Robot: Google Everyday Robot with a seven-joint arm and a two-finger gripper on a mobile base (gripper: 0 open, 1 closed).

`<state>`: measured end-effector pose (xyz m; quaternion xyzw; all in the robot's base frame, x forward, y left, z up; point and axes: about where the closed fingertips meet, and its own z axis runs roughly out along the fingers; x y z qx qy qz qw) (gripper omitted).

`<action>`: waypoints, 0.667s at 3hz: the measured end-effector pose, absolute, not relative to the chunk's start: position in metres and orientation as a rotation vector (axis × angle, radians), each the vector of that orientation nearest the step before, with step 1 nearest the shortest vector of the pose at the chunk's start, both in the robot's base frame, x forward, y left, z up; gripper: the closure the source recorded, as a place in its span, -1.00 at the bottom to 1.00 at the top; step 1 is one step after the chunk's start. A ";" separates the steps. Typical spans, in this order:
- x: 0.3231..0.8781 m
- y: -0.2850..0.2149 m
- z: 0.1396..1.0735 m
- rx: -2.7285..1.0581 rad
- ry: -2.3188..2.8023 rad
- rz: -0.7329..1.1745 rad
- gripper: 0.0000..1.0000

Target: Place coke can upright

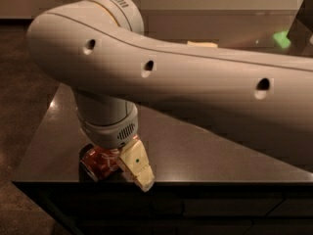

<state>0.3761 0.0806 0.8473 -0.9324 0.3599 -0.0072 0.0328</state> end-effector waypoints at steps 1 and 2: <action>0.372 0.085 0.845 -2.884 1.089 -0.001 -0.72; 0.369 0.089 0.843 -2.893 1.077 0.014 -0.24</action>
Offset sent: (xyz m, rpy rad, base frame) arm -0.0096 0.0117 -0.0094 -0.0083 0.0529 0.0339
